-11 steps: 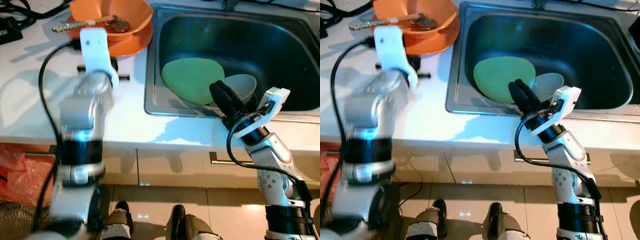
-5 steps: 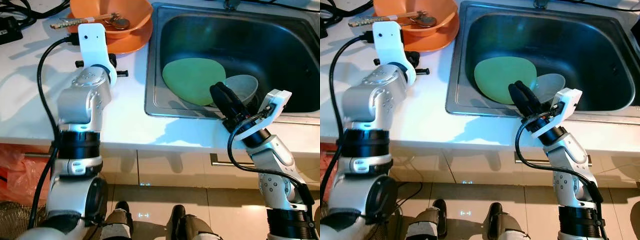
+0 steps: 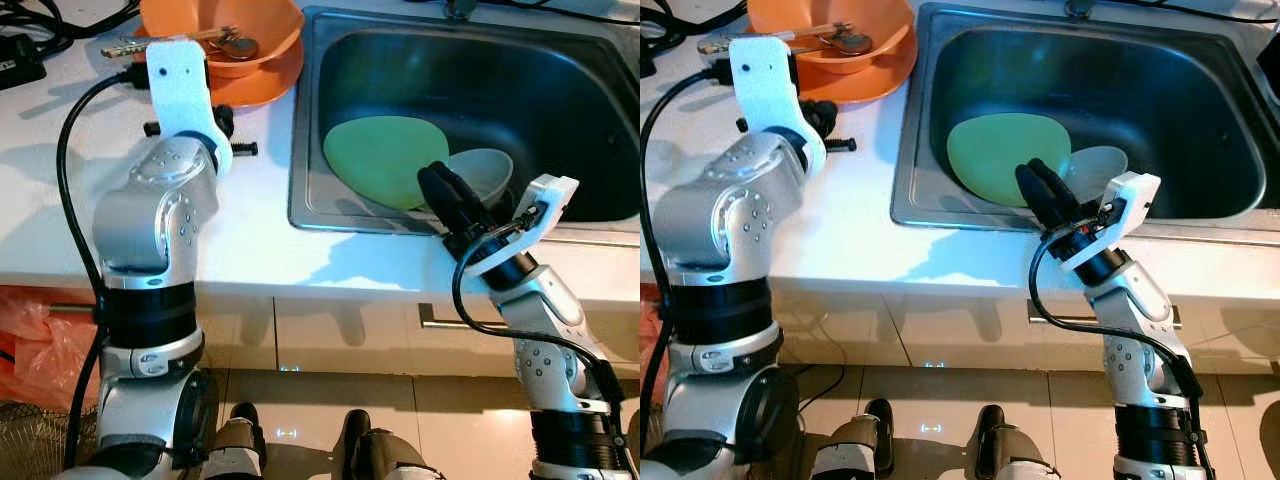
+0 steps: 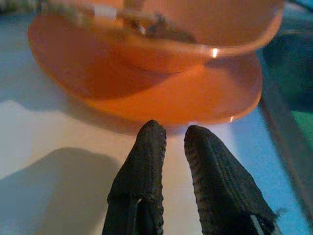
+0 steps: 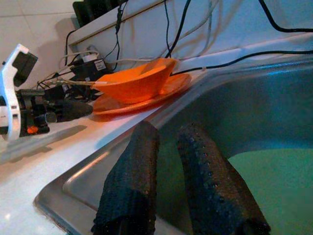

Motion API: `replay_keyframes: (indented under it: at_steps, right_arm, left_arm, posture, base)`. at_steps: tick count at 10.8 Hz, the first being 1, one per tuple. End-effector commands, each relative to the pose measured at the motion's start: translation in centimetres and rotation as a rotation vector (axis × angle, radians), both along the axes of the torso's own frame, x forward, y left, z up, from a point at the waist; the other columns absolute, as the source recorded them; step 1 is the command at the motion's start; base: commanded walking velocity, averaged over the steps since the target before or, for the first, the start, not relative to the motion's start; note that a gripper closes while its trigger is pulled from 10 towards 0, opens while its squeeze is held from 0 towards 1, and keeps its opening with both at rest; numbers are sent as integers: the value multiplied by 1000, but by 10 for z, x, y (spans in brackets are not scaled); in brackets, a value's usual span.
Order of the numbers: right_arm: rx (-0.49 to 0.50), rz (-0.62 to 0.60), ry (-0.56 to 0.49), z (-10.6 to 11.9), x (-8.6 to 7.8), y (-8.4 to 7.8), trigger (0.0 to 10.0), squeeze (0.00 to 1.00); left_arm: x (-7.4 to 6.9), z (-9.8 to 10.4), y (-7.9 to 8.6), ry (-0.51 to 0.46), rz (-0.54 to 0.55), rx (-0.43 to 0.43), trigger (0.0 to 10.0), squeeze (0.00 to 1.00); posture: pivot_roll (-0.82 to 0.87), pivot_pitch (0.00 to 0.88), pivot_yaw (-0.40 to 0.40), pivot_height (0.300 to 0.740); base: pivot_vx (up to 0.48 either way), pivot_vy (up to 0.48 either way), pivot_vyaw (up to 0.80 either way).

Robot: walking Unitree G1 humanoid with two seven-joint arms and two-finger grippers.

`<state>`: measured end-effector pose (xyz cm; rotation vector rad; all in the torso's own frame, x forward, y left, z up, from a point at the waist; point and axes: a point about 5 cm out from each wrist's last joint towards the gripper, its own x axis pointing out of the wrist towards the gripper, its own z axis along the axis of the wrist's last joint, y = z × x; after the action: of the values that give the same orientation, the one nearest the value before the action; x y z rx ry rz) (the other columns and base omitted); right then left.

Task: Kitchen organization

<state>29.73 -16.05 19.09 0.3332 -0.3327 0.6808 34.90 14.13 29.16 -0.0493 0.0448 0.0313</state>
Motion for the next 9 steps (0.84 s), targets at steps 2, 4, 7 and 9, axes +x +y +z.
replay_keyframes:
  at_steps: [2, 4, 7, 9]
  right_arm:
    - [1, 9, 153, -35, -1, 1, 10000, 0]
    - [0, 5, 150, -35, -3, 0, 10000, 0]
    - [-1, 2, 158, -36, -8, -2, 10000, 0]
    - [-4, 1, 165, -37, -11, -3, 10000, 0]
  left_arm:
    - [2, 12, 0, -43, 5, 24, 10000, 0]
    - [14, 6, 4, -35, 32, 77, 10000, 0]
    - [28, -1, 7, -22, 45, 85, 10000, 0]
    - [35, 2, 9, -35, 56, 80, 10000, 0]
  posture:
    - [168, 261, -31, 740]
    - [154, 266, -30, 740]
    - [139, 283, -35, 740]
    - [131, 298, -39, 740]
  base:
    - [0, 0, 0]
    - [0, 0, 0]
    - [0, 0, 0]
    - [0, 0, 0]
